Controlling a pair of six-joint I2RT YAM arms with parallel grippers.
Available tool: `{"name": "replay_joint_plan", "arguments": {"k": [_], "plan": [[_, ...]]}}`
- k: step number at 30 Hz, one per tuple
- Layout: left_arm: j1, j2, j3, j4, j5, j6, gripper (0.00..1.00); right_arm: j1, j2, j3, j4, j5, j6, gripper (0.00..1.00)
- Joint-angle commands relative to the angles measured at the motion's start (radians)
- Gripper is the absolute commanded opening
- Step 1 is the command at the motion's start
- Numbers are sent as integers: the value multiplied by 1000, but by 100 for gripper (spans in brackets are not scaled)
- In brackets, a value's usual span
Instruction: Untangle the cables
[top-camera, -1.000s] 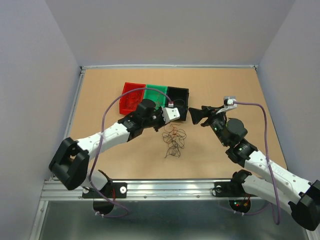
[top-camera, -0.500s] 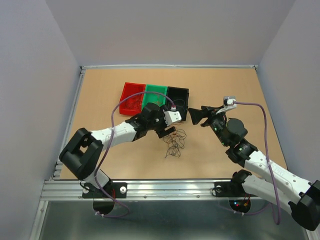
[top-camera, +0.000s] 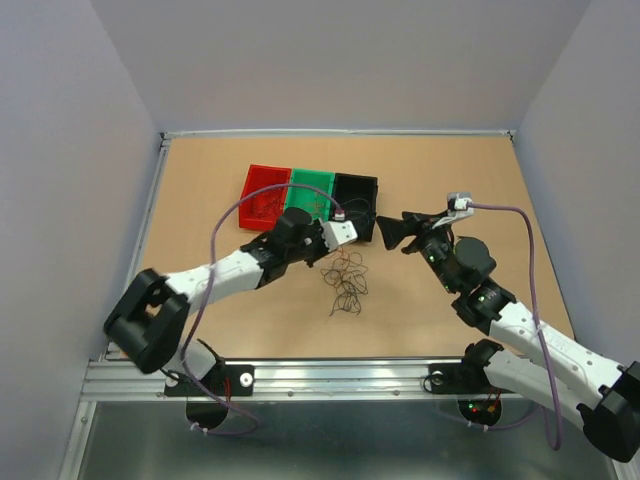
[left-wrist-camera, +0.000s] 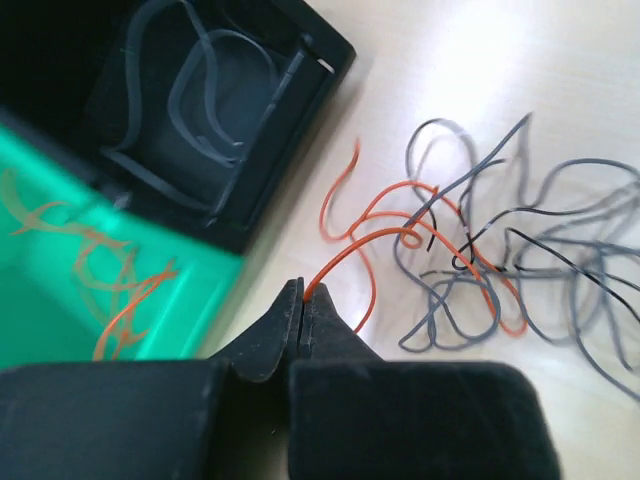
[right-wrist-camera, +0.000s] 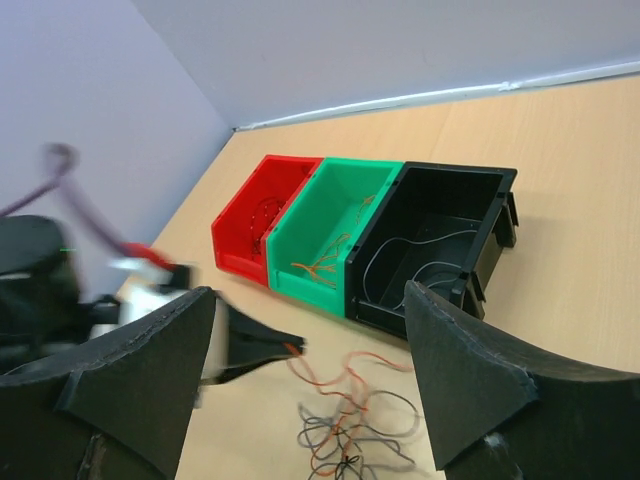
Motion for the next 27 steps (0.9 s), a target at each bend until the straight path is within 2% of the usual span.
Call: {"name": "replay_joint_plan", "arguments": {"k": [1, 5, 8, 9, 13, 17, 21, 24, 27], "plan": [[6, -295, -107, 184, 1, -31, 0, 4, 6, 7, 37, -18, -11, 82], [22, -423, -164, 233, 11, -76, 0, 4, 72, 28, 64, -99, -37, 82], [40, -477, -167, 229, 64, -106, 0, 6, 137, 18, 144, -321, -61, 84], [43, -496, -160, 210, 84, -110, 0, 4, 158, 11, 217, -434, -61, 85], [46, -539, -132, 155, 148, -136, 0, 4, 243, -13, 368, -633, -55, 86], [46, -581, -123, 126, 205, -152, 0, 12, 318, -19, 452, -690, -61, 86], [46, -590, -120, 118, 219, -157, 0, 36, 382, -1, 468, -720, -81, 86], [46, -592, -106, 104, 228, -162, 0, 78, 434, 27, 465, -684, -98, 86], [46, -613, -77, 107, 158, -191, 0, 102, 575, 74, 456, -653, -90, 82]]}}
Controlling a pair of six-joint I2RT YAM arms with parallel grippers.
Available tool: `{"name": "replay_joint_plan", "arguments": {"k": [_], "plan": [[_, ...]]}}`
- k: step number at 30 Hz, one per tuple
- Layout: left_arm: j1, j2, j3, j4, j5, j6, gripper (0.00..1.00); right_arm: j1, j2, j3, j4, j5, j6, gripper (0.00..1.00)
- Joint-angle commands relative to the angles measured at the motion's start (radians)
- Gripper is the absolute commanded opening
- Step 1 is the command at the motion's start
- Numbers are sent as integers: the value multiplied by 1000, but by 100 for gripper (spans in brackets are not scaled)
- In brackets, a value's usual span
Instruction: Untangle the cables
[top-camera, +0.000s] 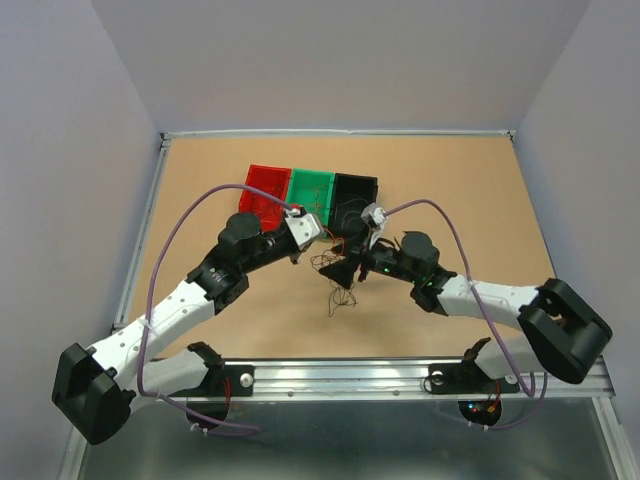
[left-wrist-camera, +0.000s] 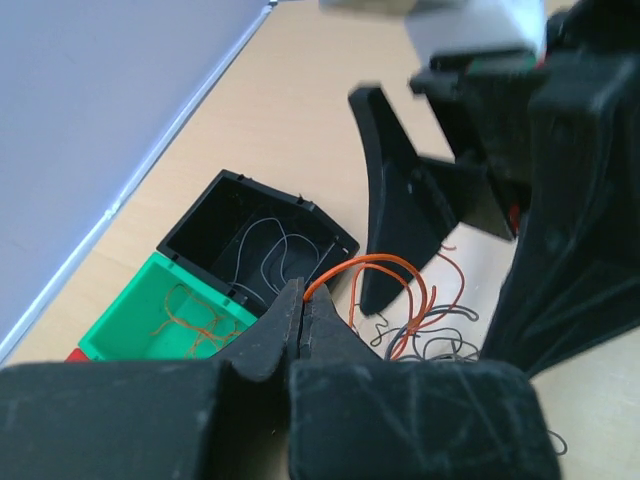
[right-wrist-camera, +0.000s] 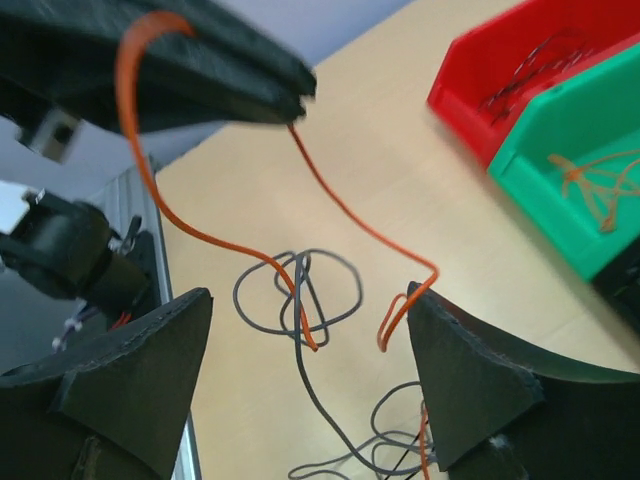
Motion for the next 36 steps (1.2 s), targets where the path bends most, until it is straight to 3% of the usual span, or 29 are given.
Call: {"name": "replay_joint_plan", "arguments": {"k": [1, 2, 4, 6, 8, 11, 14, 15, 17, 20, 24, 29, 30, 33, 36], "plan": [[1, -47, 82, 23, -67, -60, 0, 42, 148, 87, 49, 18, -15, 81], [1, -51, 109, 20, -93, -68, 0, 47, 182, 101, 46, 25, -12, 77], [0, -54, 247, -49, -138, -69, 0, 60, 254, 144, 40, 47, 14, 58], [1, -47, 469, -149, -196, -69, 0, 70, 337, 164, 38, 75, 54, 32], [0, -33, 641, -212, -224, -68, 0, 74, 380, 191, 38, 64, 69, 16], [1, 10, 1066, -291, -305, -103, 0, 80, 417, 201, 38, 65, 91, 13], [1, 53, 1250, -290, -446, -132, 0, 82, 406, 195, 40, 87, 101, 13], [1, 67, 1322, -269, -563, -150, 0, 80, 388, 184, 37, 114, 104, 11], [1, 76, 1350, -269, -609, -140, 0, 82, 362, 167, 38, 148, 111, 9], [1, 42, 1187, -266, -528, -129, 0, 80, 296, 135, 38, 205, 106, 1], [1, -2, 968, -220, -509, -134, 0, 82, 196, 86, 38, 271, 100, 2], [3, -48, 620, -54, -529, -85, 0, 80, 34, -1, 34, 449, 88, 41], [4, -48, 575, -33, -544, -77, 0, 80, 9, -12, 32, 502, 83, 54], [12, -25, 412, 39, -532, -30, 0, 80, -101, -67, 24, 626, 85, 66], [56, -8, 252, 148, -497, -17, 0, 80, -189, -113, 4, 734, 88, 66]]}}
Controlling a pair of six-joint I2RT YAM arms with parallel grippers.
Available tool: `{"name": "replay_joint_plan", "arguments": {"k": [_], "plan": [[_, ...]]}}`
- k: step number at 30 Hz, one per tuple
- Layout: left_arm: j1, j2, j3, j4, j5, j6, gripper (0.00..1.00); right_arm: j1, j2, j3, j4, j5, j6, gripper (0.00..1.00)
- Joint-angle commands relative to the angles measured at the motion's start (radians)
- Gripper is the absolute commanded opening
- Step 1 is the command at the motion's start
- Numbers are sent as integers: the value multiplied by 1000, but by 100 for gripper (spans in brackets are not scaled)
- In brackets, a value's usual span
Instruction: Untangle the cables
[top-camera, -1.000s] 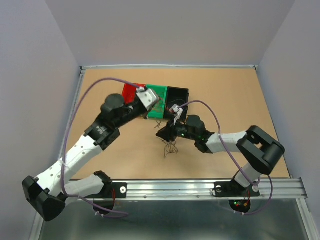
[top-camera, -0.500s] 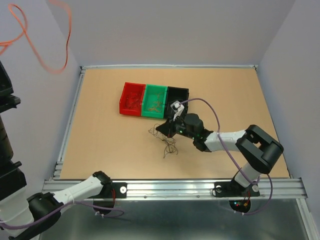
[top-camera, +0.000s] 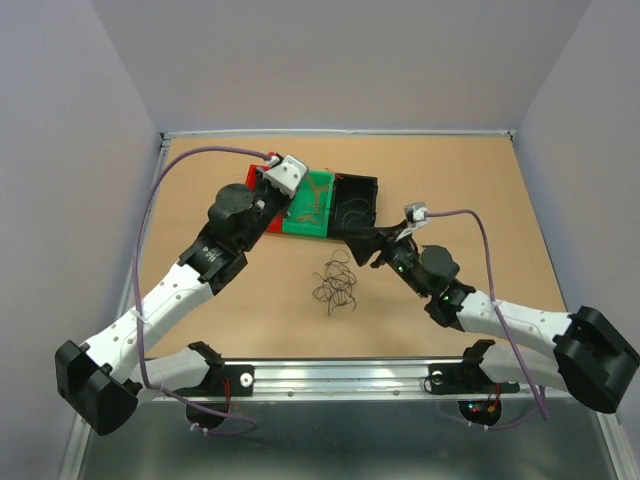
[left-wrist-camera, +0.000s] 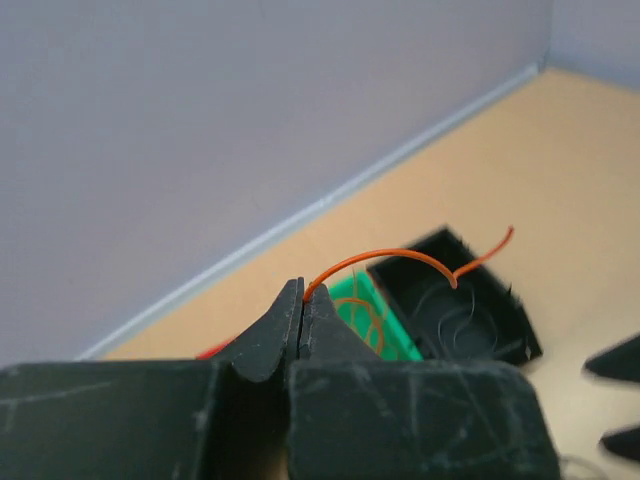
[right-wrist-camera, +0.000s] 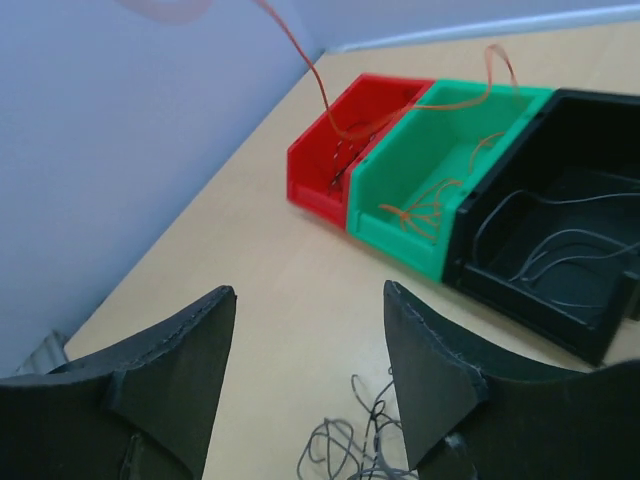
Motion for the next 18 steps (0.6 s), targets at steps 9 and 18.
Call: {"name": "replay_joint_plan", "arguments": {"k": [9, 18], "plan": [[157, 108, -306, 395, 176, 20, 0, 11, -301, -117, -15, 379, -26, 69], [228, 319, -245, 374, 136, -22, 0, 9, -317, -112, -29, 367, -29, 69]]}}
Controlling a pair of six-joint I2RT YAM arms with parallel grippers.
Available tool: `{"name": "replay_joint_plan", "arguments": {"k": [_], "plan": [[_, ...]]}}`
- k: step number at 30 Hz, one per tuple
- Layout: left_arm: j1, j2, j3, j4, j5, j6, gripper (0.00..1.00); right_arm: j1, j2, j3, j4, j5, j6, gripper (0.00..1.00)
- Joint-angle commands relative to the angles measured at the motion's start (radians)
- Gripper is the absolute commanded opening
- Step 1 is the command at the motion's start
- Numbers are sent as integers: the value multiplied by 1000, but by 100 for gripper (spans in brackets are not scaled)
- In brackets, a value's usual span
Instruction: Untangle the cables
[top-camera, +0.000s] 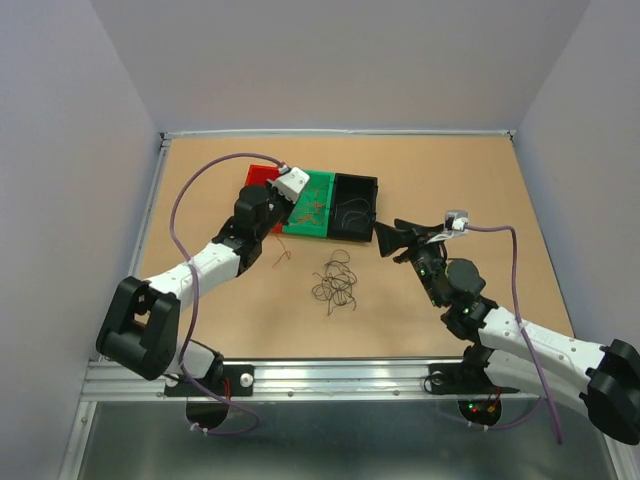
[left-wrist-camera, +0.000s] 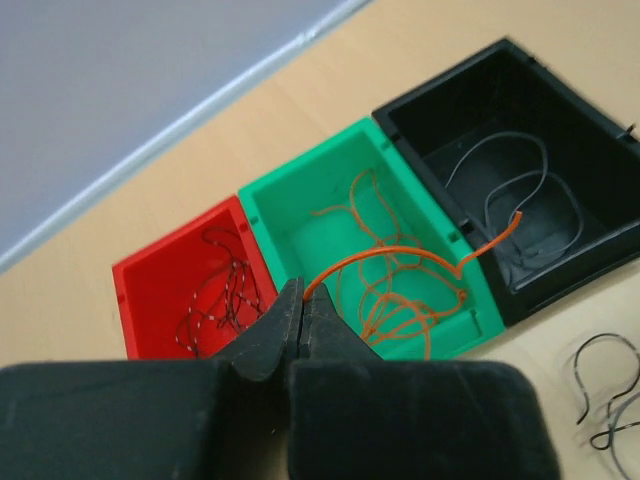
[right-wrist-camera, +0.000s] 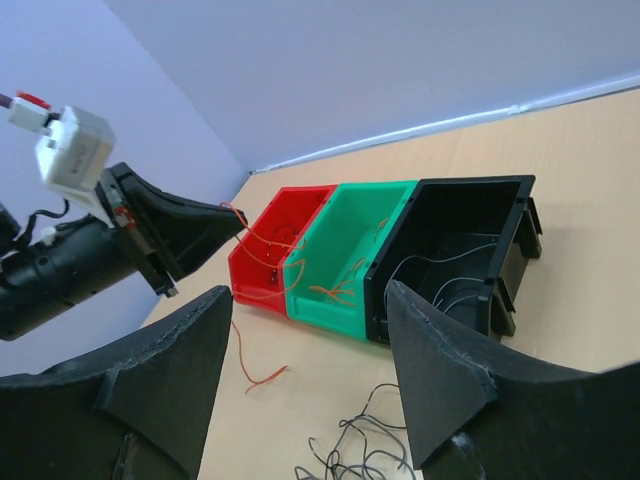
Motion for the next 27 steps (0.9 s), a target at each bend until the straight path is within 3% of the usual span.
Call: {"name": "replay_joint_plan", "arguments": {"k": [1, 8, 13, 22, 27], "plan": [[56, -15, 58, 52, 17, -59, 0, 9, -12, -11, 10, 28, -12, 69], [121, -191, 52, 28, 172, -136, 0, 9, -15, -2, -1, 27, -13, 69], [118, -285, 172, -38, 289, -185, 0, 9, -32, -3, -10, 43, -24, 69], [120, -138, 509, -178, 180, -156, 0, 9, -10, 6, -15, 39, -33, 69], [118, -31, 546, -188, 181, -150, 0, 9, -13, 6, -18, 37, -33, 69]]}}
